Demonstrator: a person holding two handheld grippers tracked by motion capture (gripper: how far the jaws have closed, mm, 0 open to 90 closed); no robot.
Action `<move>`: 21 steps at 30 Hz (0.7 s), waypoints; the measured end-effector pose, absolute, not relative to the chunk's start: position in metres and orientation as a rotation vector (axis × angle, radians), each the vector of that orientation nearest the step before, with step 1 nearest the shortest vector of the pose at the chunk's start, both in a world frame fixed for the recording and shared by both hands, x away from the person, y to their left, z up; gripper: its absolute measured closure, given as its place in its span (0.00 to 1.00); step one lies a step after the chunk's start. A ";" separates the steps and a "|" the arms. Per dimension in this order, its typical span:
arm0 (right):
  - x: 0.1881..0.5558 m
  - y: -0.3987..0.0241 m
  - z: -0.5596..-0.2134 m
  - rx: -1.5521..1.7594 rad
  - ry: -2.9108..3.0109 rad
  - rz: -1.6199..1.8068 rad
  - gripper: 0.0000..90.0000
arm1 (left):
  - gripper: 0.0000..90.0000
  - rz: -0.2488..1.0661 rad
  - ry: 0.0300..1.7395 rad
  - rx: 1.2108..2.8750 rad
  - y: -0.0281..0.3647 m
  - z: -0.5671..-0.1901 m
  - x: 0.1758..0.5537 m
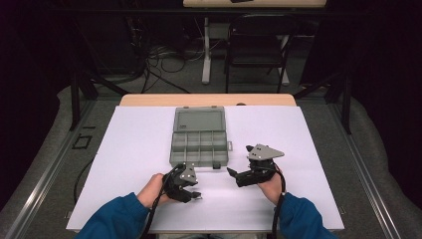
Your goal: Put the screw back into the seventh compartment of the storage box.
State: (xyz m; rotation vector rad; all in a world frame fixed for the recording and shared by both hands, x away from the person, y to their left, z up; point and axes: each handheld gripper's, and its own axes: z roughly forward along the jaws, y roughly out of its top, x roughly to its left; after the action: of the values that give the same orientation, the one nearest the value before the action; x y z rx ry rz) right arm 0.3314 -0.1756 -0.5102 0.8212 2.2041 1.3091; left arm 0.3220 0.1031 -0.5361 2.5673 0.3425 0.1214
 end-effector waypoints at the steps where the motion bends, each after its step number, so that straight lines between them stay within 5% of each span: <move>1: 0.331 -0.176 -0.510 0.821 2.204 1.309 0.00 | 0.68 0.115 0.337 2.569 0.103 -0.536 0.322; 21: 0.331 -0.176 -0.510 0.822 2.207 1.307 0.00 | 0.94 0.055 0.322 2.582 0.103 -0.542 0.324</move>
State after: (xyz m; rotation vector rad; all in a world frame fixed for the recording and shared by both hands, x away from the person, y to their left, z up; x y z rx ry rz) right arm 0.3314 -0.1755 -0.5103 0.8224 2.2075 1.3066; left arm 0.3236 0.1030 -0.5415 2.5824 0.3222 0.0555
